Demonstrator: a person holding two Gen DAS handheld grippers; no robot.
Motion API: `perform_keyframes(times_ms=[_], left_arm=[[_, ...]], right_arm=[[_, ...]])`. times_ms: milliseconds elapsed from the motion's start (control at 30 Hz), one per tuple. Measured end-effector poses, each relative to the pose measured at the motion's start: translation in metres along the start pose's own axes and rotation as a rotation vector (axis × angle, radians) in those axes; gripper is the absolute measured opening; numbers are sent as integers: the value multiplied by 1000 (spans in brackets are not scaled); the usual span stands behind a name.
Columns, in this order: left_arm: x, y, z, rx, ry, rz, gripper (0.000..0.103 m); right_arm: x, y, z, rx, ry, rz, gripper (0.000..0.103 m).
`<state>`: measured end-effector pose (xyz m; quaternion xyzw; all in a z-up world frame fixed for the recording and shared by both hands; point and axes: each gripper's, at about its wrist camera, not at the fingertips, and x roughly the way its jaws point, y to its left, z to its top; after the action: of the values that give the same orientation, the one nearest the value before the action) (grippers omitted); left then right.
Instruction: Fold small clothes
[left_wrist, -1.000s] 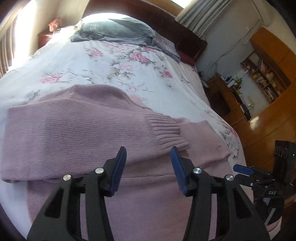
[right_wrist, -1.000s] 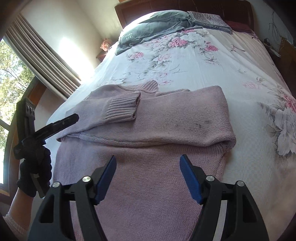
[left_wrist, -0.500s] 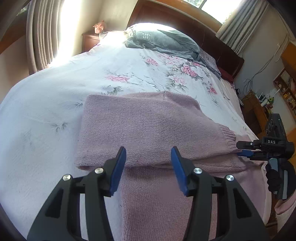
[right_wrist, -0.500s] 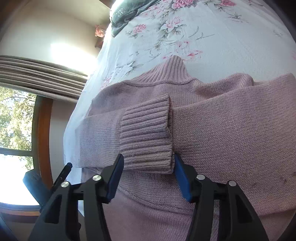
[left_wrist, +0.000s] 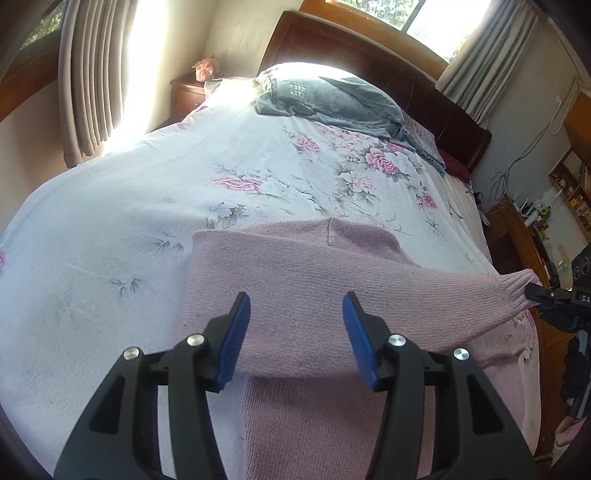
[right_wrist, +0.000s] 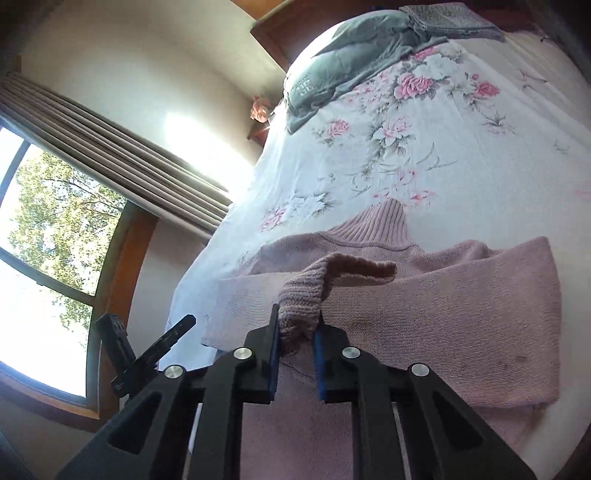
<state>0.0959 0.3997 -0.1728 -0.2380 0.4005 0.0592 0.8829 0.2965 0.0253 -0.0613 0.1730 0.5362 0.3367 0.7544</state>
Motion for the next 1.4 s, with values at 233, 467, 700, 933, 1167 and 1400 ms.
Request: perform_keyframes(times_ms=[233, 467, 700, 933, 1167, 1400], left_arm=[[25, -29, 2, 67, 44, 12, 53], [75, -29, -16, 102, 182, 114, 53], [50, -36, -2, 105, 147, 69, 53], [60, -74, 4, 169, 152, 39, 54], [90, -70, -15, 195, 193, 71, 54], [90, -87, 1, 215, 221, 61, 59]], right_arm=[[-62, -42, -3, 33, -74, -118, 15], [-10, -114, -39, 162, 85, -266, 24], [-32, -103, -37, 91, 13, -335, 28], [-12, -71, -19, -29, 71, -298, 28], [20, -112, -37, 33, 167, -297, 24], [19, -110, -13, 18, 208, -231, 26]])
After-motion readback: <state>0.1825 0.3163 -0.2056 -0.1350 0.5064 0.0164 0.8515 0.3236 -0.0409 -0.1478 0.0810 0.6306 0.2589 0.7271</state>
